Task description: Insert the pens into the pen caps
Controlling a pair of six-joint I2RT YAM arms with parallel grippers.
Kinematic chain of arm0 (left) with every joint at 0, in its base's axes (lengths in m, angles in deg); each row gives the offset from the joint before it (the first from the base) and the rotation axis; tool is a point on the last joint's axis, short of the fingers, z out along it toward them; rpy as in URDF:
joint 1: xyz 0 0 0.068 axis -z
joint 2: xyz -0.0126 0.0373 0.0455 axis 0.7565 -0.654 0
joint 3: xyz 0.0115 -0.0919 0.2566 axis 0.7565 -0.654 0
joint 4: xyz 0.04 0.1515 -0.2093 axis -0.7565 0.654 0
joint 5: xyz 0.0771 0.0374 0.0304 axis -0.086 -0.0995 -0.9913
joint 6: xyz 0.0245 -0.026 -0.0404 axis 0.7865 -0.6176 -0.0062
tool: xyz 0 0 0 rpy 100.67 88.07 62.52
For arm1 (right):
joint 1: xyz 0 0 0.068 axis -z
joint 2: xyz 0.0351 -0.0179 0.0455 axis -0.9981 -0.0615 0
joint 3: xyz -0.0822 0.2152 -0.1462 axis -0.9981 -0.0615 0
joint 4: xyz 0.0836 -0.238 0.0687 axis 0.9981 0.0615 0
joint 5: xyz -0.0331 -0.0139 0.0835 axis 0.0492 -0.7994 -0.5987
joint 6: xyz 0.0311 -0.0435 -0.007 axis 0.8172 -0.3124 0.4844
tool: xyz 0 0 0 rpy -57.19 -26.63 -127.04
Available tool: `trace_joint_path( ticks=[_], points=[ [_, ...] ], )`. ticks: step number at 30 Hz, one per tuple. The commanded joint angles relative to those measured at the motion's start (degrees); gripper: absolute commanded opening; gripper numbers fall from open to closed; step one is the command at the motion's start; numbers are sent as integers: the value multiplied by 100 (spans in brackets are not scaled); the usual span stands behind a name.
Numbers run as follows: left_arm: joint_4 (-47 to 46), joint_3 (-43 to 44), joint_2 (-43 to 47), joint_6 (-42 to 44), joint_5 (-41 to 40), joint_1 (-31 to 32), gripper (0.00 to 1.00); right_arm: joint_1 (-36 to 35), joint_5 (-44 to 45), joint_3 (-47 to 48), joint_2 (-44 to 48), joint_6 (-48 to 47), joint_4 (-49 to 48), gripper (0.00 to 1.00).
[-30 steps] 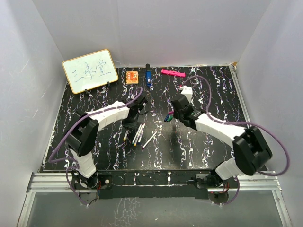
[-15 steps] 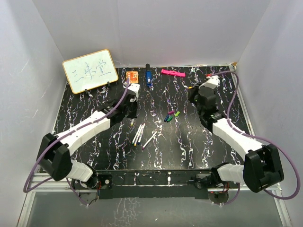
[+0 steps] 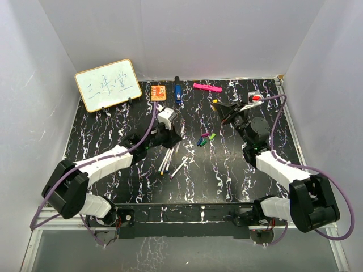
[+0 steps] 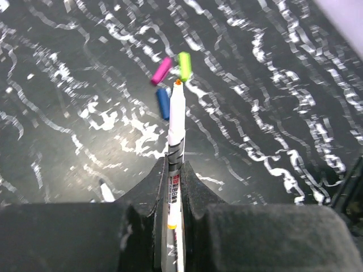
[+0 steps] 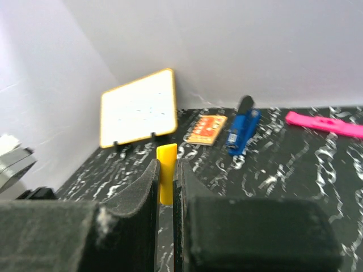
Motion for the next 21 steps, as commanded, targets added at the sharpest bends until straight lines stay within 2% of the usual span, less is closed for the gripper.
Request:
trace_joint_path(
  ticks=[1, 6, 13, 21],
  points=[
    [-1760, -135, -9, -397, 899, 7, 0, 2, -1003, 29, 26, 157, -1097, 0],
    [-2850, -348, -147, -760, 1178, 92, 0, -16, -1576, 85, -140, 305, -1116, 0],
    [-3057, -73, -540, -1106, 1505, 215, 0, -139, -1737, 130, -181, 201, -1056, 0],
    [-3400, 40, -657, -1568, 1685, 278, 0, -221, -1787, 115, -438, 457, -1473, 0]
  ],
)
